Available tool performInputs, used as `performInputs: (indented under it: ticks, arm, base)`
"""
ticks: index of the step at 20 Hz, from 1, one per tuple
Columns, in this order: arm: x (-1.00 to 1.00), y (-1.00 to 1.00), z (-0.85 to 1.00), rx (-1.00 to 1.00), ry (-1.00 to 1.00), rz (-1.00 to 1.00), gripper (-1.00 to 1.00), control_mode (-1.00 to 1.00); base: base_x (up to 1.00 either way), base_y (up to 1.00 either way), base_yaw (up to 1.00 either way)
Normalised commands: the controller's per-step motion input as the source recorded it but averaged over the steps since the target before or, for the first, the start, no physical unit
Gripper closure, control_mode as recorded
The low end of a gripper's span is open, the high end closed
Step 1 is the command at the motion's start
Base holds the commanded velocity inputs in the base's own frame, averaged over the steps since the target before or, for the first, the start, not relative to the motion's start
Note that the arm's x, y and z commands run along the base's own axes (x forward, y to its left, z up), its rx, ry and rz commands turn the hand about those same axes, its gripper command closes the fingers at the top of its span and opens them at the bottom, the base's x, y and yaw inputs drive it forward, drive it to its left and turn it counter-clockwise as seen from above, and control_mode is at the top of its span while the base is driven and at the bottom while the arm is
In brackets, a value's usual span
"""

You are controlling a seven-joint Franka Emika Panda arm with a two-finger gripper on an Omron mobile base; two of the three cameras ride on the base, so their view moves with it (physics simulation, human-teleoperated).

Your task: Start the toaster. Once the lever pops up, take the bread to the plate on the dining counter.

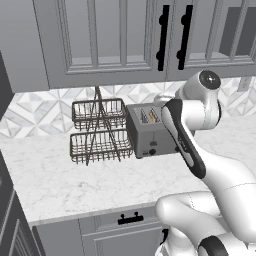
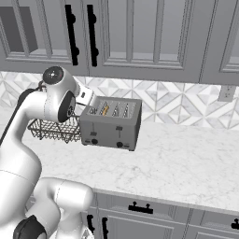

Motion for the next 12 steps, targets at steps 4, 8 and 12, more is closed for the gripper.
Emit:
performInputs:
  ticks: [4,8,12]
  arm:
    - [0.0,0.0,0.0,0.0,0.0,0.0,-1.0,-1.0]
    - [0.0,0.0,0.0,0.0,0.0,0.0,-1.0,-1.0]
    - [0.0,0.0,0.0,0.0,0.0,0.0,-1.0,-1.0]
  base:
    - [0.0,0.0,0.0]
    - [0.0,0.0,0.0]
    - [0.0,0.0,0.0]
